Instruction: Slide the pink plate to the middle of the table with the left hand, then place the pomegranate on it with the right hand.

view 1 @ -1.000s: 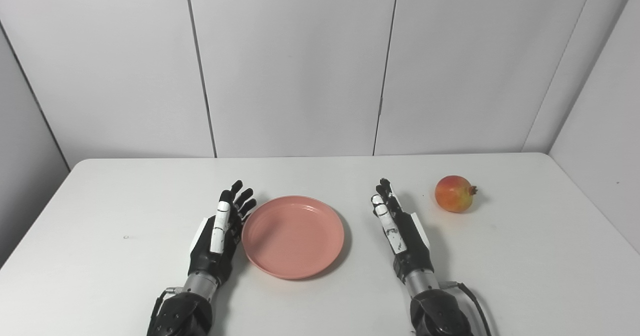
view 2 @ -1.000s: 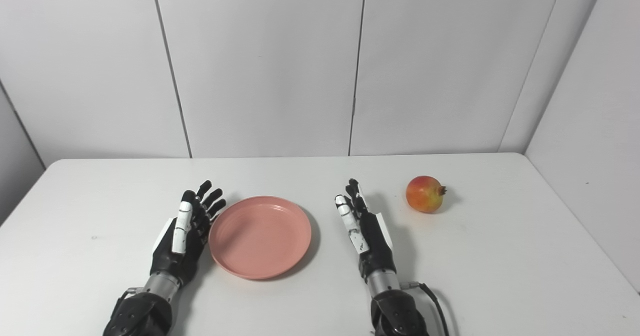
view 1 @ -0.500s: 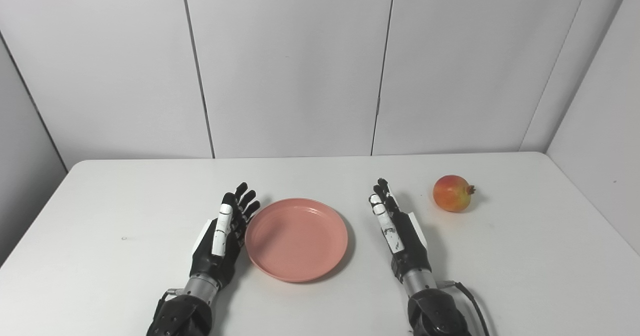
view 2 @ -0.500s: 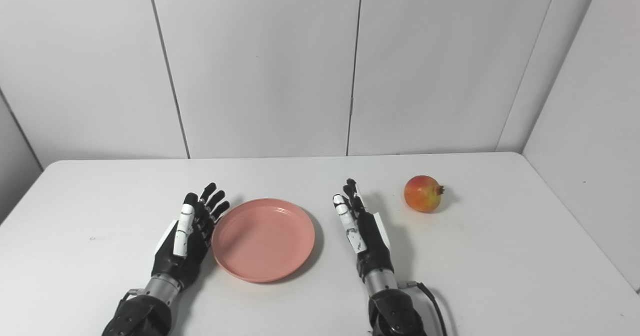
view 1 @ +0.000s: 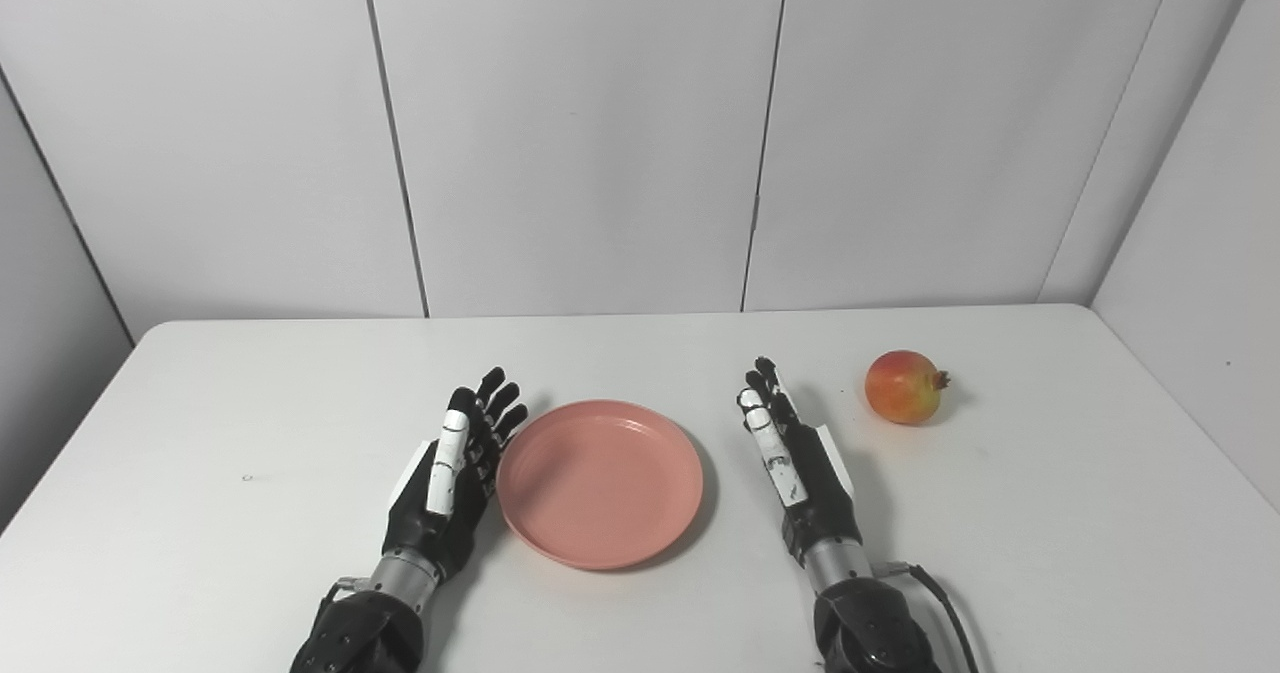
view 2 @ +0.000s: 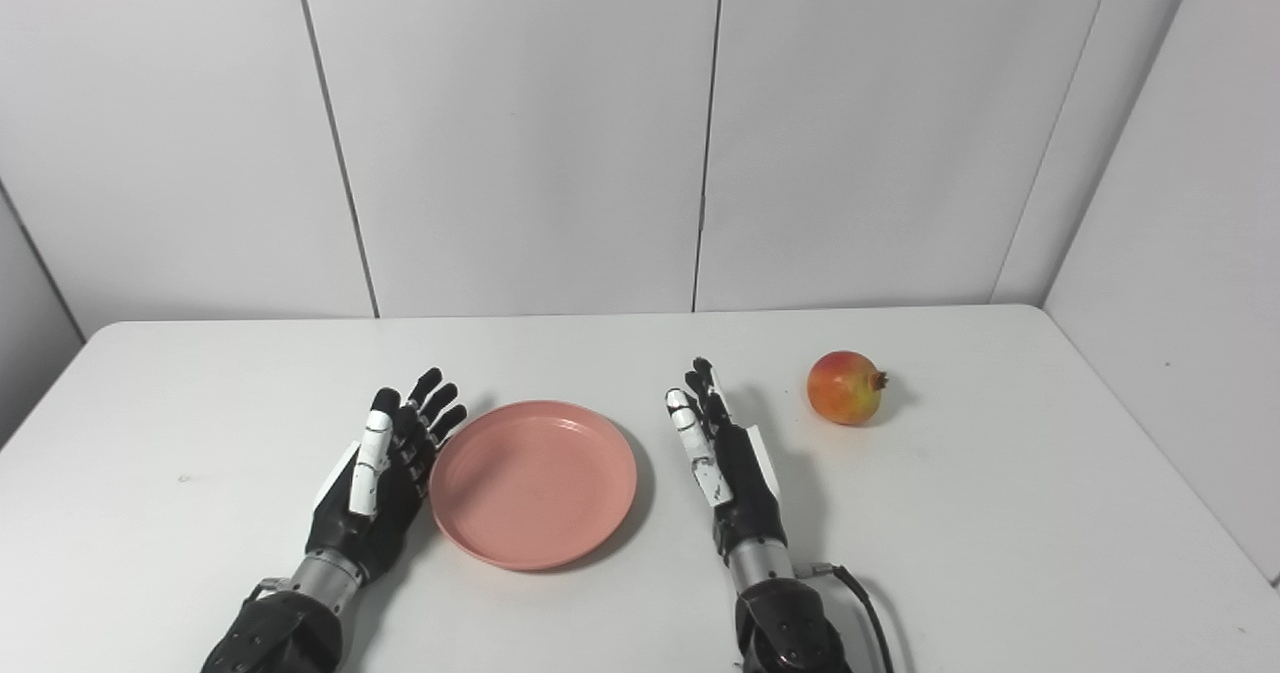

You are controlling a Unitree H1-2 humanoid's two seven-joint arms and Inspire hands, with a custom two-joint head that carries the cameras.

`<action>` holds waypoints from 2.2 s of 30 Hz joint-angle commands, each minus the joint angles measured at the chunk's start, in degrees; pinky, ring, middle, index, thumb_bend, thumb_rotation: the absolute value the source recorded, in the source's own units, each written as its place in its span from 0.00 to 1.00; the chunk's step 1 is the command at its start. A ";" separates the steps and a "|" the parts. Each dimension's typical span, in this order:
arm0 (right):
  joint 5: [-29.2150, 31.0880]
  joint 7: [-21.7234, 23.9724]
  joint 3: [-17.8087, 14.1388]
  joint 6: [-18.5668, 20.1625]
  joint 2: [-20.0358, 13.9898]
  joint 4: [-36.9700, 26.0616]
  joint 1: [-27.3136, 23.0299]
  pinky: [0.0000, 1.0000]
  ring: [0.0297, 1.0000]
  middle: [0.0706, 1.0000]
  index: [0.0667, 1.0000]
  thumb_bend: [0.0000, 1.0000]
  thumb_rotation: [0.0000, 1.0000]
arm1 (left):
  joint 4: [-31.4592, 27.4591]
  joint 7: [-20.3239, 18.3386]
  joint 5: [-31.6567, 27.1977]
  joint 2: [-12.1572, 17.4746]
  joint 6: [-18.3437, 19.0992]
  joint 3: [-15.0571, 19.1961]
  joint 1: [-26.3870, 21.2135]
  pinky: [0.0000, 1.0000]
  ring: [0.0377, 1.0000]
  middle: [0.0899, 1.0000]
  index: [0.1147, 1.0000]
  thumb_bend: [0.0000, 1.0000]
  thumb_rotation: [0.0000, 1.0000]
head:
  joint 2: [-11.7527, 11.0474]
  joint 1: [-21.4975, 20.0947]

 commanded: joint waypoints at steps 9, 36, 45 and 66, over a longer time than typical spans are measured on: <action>-2.60 -0.83 0.75 -4.19 -0.63 -0.64 -1.91 0.91 0.94 0.97 0.98 0.60 0.90 | 2.46 1.30 1.98 0.10 -3.48 0.37 -1.30 0.96 0.98 0.99 1.00 0.67 1.00 | -0.14 0.07; -19.32 -12.28 -2.24 -6.07 -10.00 -7.28 -7.01 0.86 0.91 0.93 0.94 0.67 0.70 | 10.11 3.10 3.97 0.47 -11.53 1.50 -4.32 0.94 0.96 0.97 0.98 0.66 1.00 | 1.32 -3.39; -22.73 -13.37 -4.52 -1.51 -13.35 -8.04 -8.30 0.80 0.88 0.92 0.93 0.74 0.58 | 9.37 0.60 4.11 1.59 -10.57 -0.39 -3.85 0.97 0.98 1.00 1.00 0.66 1.00 | 1.47 -4.12; -30.85 -14.57 -4.47 6.46 -20.23 -4.61 -10.00 0.78 0.87 0.90 0.90 0.81 0.55 | 10.44 0.80 7.35 3.93 -11.81 -2.47 -3.92 0.96 0.96 0.97 0.99 0.65 1.00 | 0.94 -7.11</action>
